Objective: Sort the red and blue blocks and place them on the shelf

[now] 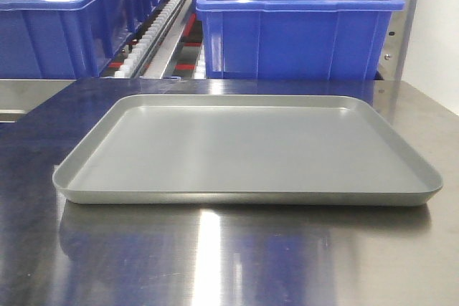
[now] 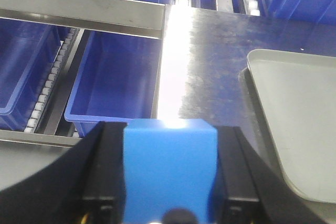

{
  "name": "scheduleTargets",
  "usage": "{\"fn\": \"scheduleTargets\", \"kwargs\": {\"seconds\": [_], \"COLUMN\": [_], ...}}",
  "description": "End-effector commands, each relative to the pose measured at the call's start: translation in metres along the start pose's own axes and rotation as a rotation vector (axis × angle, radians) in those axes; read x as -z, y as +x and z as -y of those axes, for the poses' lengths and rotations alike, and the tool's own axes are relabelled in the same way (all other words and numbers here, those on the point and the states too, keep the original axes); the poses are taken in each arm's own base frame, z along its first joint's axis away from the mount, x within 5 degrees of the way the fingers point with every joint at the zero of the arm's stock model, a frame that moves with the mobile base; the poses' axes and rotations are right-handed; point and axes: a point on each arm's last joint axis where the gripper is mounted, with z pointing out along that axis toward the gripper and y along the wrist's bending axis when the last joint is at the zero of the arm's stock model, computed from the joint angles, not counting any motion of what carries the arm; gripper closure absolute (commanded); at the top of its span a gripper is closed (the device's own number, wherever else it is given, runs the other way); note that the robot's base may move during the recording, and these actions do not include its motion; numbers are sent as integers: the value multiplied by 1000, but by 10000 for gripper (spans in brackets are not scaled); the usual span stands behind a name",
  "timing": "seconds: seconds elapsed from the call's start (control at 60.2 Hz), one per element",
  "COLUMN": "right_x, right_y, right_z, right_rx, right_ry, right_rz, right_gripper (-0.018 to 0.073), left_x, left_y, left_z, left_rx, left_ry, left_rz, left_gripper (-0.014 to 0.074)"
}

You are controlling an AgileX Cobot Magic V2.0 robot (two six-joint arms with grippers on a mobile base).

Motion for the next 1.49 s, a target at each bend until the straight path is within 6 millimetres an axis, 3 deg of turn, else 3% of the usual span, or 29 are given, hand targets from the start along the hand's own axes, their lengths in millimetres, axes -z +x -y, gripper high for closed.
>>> {"fn": "scheduleTargets", "kwargs": {"seconds": [0.0, 1.478], "right_x": [3, 3], "right_y": [-17, -17], "right_z": [-1, -1], "right_rx": [11, 11], "right_ry": [-9, -9], "right_rz": [114, 114], "right_gripper": [501, 501], "left_x": [3, 3], "left_y": [-16, -16], "left_z": [4, 4], "left_rx": [5, 5], "left_ry": [32, 32], "left_rz": [107, 107], "left_gripper": [468, 468]}}
